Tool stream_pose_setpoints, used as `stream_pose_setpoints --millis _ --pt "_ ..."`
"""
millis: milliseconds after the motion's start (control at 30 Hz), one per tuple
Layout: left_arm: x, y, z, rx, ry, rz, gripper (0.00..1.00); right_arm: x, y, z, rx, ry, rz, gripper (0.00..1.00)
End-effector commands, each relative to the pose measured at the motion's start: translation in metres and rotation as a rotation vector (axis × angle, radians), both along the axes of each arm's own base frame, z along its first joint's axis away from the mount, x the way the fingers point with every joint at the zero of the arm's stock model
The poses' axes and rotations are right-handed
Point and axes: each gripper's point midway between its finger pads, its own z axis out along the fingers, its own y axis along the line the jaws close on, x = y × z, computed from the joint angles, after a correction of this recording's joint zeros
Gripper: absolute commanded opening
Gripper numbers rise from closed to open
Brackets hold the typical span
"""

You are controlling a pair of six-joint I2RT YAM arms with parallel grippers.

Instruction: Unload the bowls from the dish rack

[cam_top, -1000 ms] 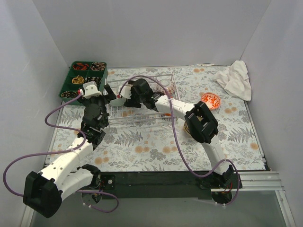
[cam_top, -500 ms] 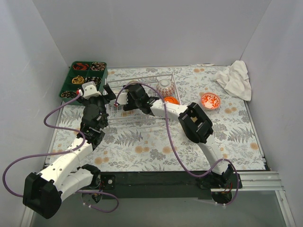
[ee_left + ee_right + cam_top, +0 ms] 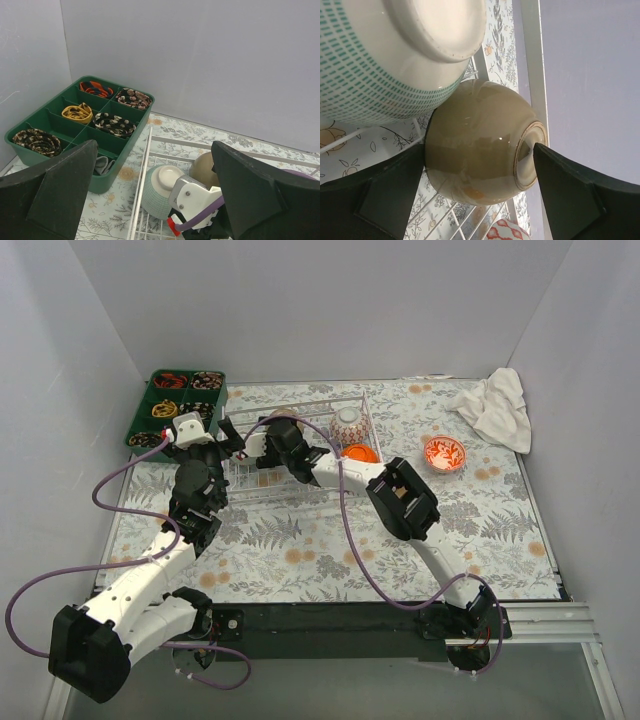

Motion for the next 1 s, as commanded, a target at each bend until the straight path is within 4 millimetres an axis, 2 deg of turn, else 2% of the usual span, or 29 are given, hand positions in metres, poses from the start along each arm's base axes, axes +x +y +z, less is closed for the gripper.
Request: stream_pose_setpoints --millis 0,100,133,200,233,267,333,433,567,600,700,800,967 --pt "-0.003 0.001 0.001 -0.001 -0.006 -0.007 0.98 0.010 -0.014 -0.020 -0.017 -0.012 -0.091 0.94" --pt "-0.003 0.001 0.000 0.001 -0.003 -0.010 0.98 0.010 -0.015 -0.011 0.003 -0.018 -0.113 0.83" --pt "-0.003 0.001 0.000 0.001 -0.003 -0.011 0.98 0.010 -0.016 -0.002 0.016 -0.025 -0.118 0.80" --pt "-0.003 0.001 0.001 0.002 -0.007 -0.009 0.98 0.008 -0.017 0.005 0.033 -0.023 -0.121 0.69" --pt "-0.003 0.001 0.000 0.004 -0.005 -0.009 0.98 0.005 -0.016 0.019 0.056 -0.033 -0.121 0.62" --pt "-0.003 0.002 0.001 0.003 -0.008 -0.007 0.98 0.002 -0.016 0.020 0.062 -0.027 -0.118 0.58" --pt "-0.003 0.002 0.001 0.002 -0.009 -0.007 0.98 -0.002 -0.015 0.038 0.099 -0.034 -0.113 0.47" --pt "-0.004 0.003 0.002 0.005 -0.010 -0.005 0.98 -0.007 -0.016 0.053 0.130 -0.037 -0.114 0.40" --pt "-0.004 0.003 0.002 0.009 -0.012 -0.009 0.98 -0.014 -0.020 0.064 0.161 -0.029 -0.125 0.30" --pt "-0.004 0.003 0.002 0.008 -0.013 -0.009 0.98 -0.016 -0.022 0.062 0.161 -0.021 -0.128 0.29" --pt "-0.004 0.002 0.002 0.011 -0.015 -0.013 0.98 -0.023 -0.027 0.079 0.216 -0.008 -0.138 0.25" --pt "-0.003 0.000 0.002 0.013 -0.013 -0.022 0.98 -0.028 -0.033 0.087 0.259 0.017 -0.158 0.21" --pt "-0.001 -0.010 0.000 0.027 -0.006 -0.080 0.98 -0.037 -0.040 0.099 0.342 0.066 -0.196 0.17"
